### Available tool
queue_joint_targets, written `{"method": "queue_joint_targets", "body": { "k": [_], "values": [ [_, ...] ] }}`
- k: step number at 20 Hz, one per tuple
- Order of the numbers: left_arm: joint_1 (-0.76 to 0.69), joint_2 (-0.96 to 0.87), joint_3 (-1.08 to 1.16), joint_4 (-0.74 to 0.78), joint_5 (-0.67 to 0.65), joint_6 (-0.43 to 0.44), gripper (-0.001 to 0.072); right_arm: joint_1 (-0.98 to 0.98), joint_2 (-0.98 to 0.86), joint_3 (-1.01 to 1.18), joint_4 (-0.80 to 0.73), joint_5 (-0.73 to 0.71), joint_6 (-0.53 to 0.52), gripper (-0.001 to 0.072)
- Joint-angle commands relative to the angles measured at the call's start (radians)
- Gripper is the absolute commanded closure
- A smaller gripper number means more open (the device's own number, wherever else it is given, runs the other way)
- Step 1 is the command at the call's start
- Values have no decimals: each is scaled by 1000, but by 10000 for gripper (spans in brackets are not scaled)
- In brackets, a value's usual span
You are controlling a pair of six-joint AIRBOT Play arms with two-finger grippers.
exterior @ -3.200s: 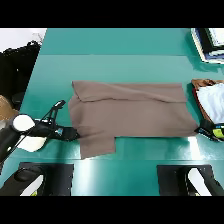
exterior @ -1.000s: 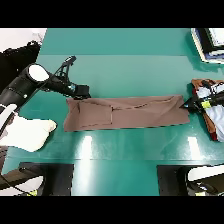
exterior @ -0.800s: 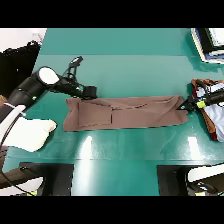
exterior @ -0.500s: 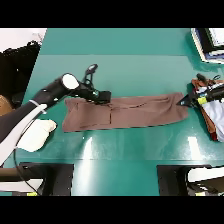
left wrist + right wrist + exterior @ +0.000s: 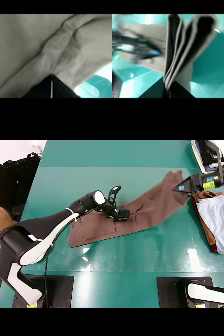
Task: Fold the shirts.
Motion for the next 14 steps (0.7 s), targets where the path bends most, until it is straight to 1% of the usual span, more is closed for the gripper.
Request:
{"method": "queue_joint_targets", "body": {
  "k": [1,4,7,9,14],
  "values": [
    [-11,-45,29,-2,10,-16,677,122,17,80,41,3,40,696],
    [-11,-45,31,-3,48,-16,676,214,17,107,44,-13,47,696],
    [-9,-45,32,-2,50,-14,676,267,17,114,134,-39,46,696],
    [-2,-42,40,-4,36,-14,676,296,17,114,145,-52,43,696],
    [58,-37,138,13,-125,-7,676,366,17,114,146,-96,16,696]
  ]
}}
